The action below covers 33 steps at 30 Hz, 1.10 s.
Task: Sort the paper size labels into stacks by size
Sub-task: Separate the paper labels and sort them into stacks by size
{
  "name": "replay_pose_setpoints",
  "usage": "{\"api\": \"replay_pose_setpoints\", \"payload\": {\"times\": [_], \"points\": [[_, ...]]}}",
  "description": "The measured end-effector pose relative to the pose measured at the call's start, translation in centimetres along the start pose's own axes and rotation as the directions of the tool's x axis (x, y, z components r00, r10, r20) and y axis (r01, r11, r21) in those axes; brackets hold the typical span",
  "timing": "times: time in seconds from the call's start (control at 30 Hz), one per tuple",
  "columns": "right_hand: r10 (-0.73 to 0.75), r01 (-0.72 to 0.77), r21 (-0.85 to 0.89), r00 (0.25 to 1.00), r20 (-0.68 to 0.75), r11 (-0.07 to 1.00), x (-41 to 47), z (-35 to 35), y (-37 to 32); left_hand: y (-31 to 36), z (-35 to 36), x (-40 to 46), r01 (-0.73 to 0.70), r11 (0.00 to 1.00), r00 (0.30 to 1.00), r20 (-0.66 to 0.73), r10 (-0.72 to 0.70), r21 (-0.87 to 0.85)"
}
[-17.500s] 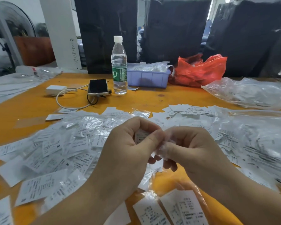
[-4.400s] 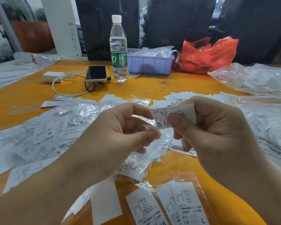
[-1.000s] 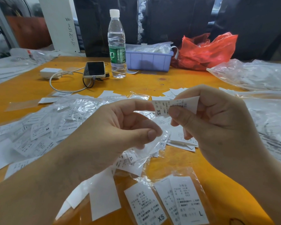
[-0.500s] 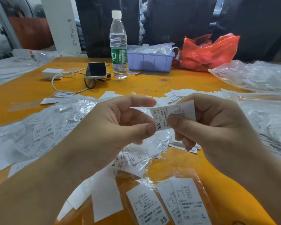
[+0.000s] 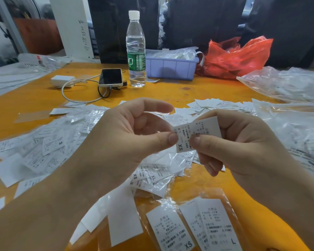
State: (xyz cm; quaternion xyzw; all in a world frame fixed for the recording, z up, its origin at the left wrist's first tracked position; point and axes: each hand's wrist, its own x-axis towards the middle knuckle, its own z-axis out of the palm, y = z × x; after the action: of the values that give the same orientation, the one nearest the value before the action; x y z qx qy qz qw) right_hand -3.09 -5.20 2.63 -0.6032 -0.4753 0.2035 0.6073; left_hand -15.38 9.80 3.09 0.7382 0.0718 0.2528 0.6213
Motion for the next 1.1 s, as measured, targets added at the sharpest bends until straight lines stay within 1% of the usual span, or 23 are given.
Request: {"api": "replay_pose_setpoints", "payload": {"times": [0.13,0.43,0.53,0.63,0.77,0.87,0.93,1.0,1.1], "points": [[0.032,-0.032,0.026,0.999,-0.002,0.999,0.0,0.14,-0.07,-0.15,-0.08,0.02,-0.006,0.999,1.0,0.006,0.006,0.04],[0.069,-0.07,0.006,0.995,0.068,0.998,-0.04,-0.19,0.34,-0.73,0.18,-0.03,0.003,0.989,0.996,0.083,-0.015,0.15],[0.067,-0.07,0.032,0.995,0.079,0.997,-0.15,0.07,0.37,-0.85,0.24,-0.13,0.01,0.989,0.995,0.101,-0.025,0.151],[0.053,-0.056,0.047,0.997,0.056,0.997,-0.13,0.38,0.66,-0.94,0.2,-0.07,0.016,0.99,0.992,0.12,-0.033,0.138],[0.069,-0.071,0.064,0.997,0.042,0.995,-0.18,0.52,0.57,-0.84,0.13,-0.04,0.033,0.995,0.994,0.101,-0.042,0.096],[0.066,-0.06,0.106,0.996,-0.053,0.993,-0.12,0.33,0.43,-0.76,0.0,0.14,0.05,0.996,0.994,0.091,-0.056,0.068],[0.048,-0.039,0.092,0.993,-0.106,0.995,-0.15,0.24,0.43,-0.7,-0.04,0.13,0.056,0.996,0.995,0.081,-0.061,0.065],[0.031,-0.026,0.056,0.994,-0.104,0.998,-0.24,0.54,0.43,-0.72,-0.04,0.08,0.059,0.996,0.995,0.076,-0.063,0.062],[0.025,-0.025,0.004,0.998,-0.058,1.0,-0.27,0.63,0.32,-0.79,0.2,0.07,0.06,0.996,0.994,0.087,-0.066,0.065]]}}
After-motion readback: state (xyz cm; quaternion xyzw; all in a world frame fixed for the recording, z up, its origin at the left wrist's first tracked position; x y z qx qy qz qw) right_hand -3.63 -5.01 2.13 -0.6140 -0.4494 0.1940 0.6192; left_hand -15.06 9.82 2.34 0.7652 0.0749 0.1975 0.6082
